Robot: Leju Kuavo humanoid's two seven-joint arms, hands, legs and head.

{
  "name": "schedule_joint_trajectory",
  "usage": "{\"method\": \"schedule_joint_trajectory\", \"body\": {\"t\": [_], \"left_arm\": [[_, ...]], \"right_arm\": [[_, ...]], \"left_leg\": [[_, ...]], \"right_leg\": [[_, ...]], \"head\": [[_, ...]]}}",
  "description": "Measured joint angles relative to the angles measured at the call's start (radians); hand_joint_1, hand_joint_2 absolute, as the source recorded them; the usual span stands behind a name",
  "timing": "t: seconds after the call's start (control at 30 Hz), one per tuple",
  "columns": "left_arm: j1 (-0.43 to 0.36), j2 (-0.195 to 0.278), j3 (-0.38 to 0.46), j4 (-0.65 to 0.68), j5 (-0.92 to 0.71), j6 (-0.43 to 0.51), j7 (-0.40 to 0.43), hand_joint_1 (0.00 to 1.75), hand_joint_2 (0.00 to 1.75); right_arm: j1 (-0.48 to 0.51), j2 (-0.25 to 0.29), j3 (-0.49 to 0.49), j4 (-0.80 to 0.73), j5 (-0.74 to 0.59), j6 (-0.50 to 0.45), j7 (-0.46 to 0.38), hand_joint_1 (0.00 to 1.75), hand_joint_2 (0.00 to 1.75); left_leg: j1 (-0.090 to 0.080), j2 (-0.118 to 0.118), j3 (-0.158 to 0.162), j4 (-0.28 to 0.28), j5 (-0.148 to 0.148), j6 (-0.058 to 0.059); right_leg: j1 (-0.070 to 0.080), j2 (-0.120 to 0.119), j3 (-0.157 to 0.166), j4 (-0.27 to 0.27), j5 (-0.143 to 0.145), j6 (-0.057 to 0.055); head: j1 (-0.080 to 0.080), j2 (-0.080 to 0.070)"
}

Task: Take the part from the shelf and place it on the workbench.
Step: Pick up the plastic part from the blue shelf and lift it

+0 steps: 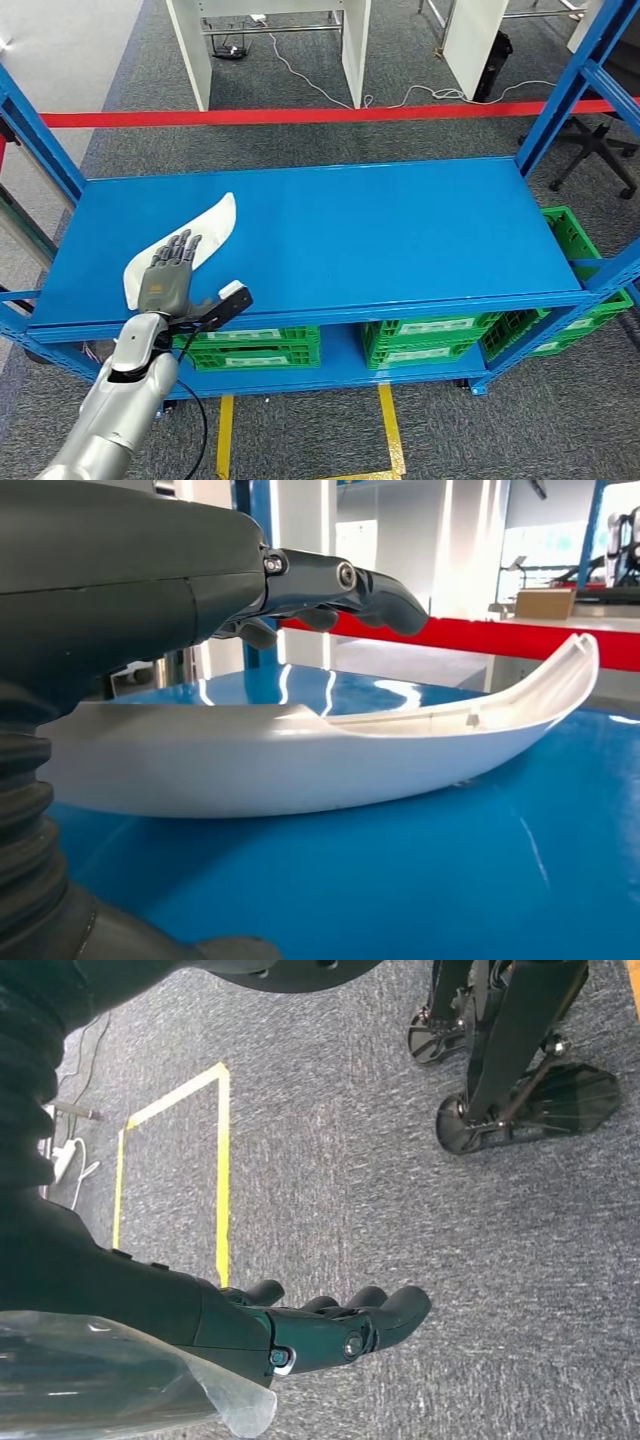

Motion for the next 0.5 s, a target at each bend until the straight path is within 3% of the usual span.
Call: {"method": "schedule_joint_trajectory", "body": {"t": [0.33, 0.5], "left_arm": [[-0.104, 0.014, 0.0, 0.095, -0.054, -0.1, 0.112, 0.0, 1.75], [-0.131, 0.023, 0.001, 0.126, -0.062, -0.115, 0.129, 0.0, 1.75]], "right_arm": [[-0.001, -0.002, 0.001, 0.0, 0.014, 0.01, 0.006, 0.0, 1.75], [-0.001, -0.002, 0.001, 0.0, 0.017, 0.01, 0.008, 0.0, 1.75]], "left_leg": [[0.0, 0.0, 0.0, 0.0, 0.0, 0.0], [0.0, 0.0, 0.0, 0.0, 0.0, 0.0]], "right_leg": [[0.0, 0.0, 0.0, 0.0, 0.0, 0.0], [0.0, 0.0, 0.0, 0.001, 0.0, -0.001]], "head": [[0.0, 0.0], [0.0, 0.0]]}}
